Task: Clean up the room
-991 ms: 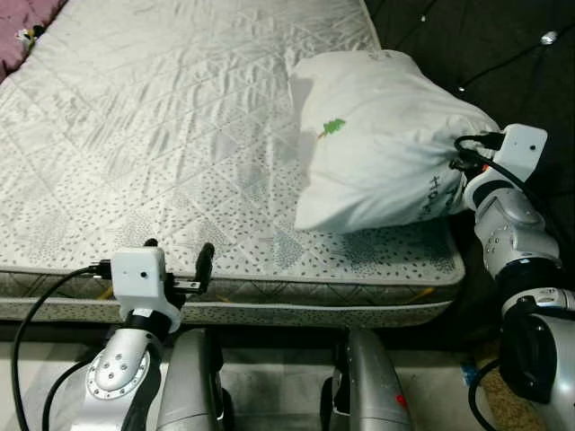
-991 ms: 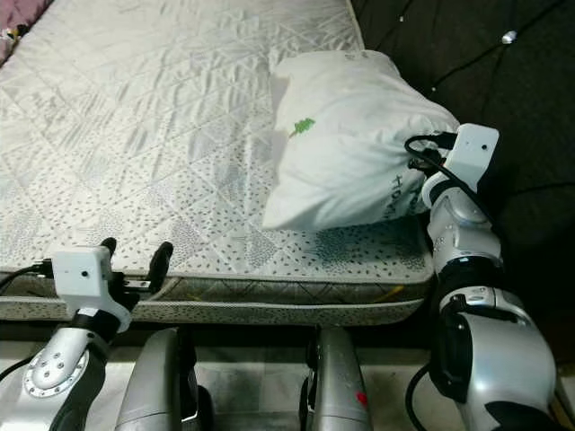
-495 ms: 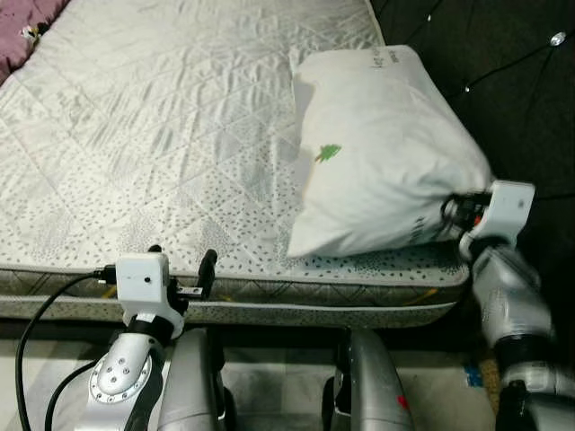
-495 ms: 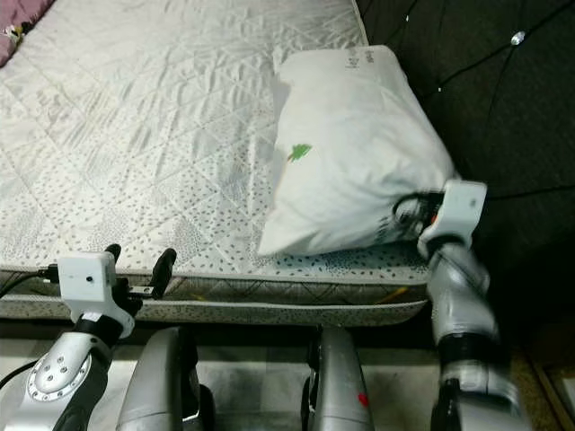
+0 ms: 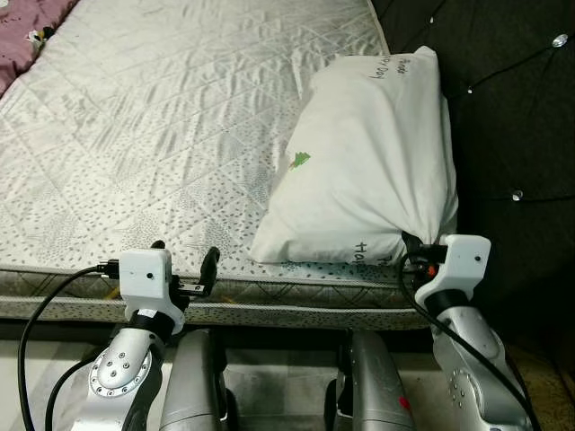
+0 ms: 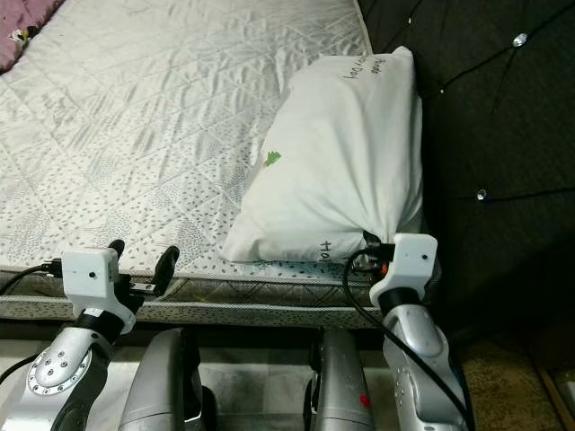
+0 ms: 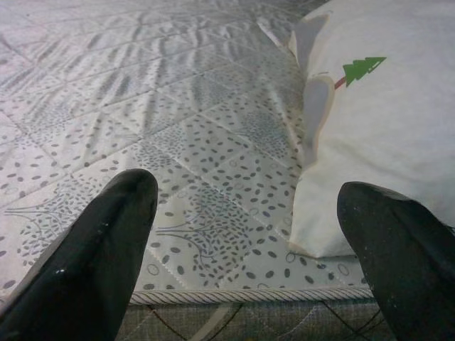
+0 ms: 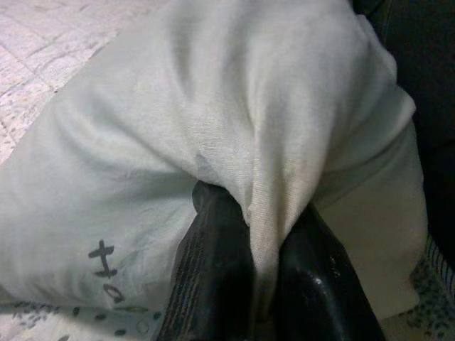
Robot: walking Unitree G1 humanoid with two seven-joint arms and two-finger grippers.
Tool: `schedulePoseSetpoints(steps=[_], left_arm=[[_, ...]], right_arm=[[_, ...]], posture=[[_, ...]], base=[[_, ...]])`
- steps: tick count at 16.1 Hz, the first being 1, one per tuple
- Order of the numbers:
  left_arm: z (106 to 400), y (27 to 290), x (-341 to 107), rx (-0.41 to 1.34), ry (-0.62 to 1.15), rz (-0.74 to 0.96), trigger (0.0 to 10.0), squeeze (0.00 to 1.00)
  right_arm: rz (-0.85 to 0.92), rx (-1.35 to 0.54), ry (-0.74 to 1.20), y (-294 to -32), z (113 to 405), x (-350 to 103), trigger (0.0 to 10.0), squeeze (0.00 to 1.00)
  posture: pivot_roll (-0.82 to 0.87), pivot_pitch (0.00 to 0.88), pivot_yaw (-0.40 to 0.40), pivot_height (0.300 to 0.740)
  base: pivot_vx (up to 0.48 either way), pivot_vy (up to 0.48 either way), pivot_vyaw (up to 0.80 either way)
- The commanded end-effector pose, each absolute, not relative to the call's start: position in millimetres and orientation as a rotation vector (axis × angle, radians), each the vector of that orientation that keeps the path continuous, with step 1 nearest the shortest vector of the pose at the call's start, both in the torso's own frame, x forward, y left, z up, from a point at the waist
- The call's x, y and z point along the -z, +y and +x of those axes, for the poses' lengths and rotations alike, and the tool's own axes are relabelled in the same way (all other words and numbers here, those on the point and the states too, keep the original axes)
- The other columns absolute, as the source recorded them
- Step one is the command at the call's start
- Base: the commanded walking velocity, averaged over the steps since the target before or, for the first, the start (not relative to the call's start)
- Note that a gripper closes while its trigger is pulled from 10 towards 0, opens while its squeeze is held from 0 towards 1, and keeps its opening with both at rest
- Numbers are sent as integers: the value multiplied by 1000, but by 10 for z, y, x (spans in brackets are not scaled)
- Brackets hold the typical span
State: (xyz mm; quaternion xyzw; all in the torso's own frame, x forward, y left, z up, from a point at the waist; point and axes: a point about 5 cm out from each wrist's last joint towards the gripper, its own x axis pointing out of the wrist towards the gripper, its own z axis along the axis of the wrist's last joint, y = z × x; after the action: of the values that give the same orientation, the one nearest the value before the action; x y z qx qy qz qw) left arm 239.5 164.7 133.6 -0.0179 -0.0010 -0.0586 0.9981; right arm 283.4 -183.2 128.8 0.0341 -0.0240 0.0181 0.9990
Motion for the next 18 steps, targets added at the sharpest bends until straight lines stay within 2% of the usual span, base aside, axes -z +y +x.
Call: schedulePoseSetpoints(steps=[1, 4, 7, 11, 13, 16, 18], left_arm=[[2391, 1670, -1302, 117, 14, -32, 10000, 0], [2401, 1672, -1299, 111, 13, -31, 10000, 0], [2405, 1686, -1315, 93, 1, -36, 10000, 0], [2387, 1698, -1311, 80, 0, -34, 10000, 0], [2380, 1703, -1304, 75, 1, -32, 10000, 0], [2376, 1696, -1274, 79, 17, -25, 10000, 0], [2369, 1703, -1269, 81, 20, -25, 10000, 0]], right_arm=[[66, -16, -50, -1916, 2872, -1357, 0, 0], [54, 76, -41, -2206, 3108, -1466, 0, 0], [35, 277, -99, -2819, 3467, -1861, 0, 0], [17, 411, -110, -3284, 3500, -2117, 0, 0], [-27, 436, -82, -3444, 3450, -2075, 0, 0], [-49, 422, -32, -3446, 3310, -1800, 0, 0], [-78, 352, 78, -3263, 3070, -1383, 0, 0]], posture=[[66, 178, -16, 573], [67, 175, -18, 573], [80, 168, -21, 573], [95, 162, -30, 573], [97, 160, -31, 573], [93, 159, -36, 573], [92, 157, -38, 573]], base=[[0, 0, 0], [0, 0, 0], [0, 0, 0], [0, 0, 0], [0, 0, 0], [0, 0, 0], [0, 0, 0]])
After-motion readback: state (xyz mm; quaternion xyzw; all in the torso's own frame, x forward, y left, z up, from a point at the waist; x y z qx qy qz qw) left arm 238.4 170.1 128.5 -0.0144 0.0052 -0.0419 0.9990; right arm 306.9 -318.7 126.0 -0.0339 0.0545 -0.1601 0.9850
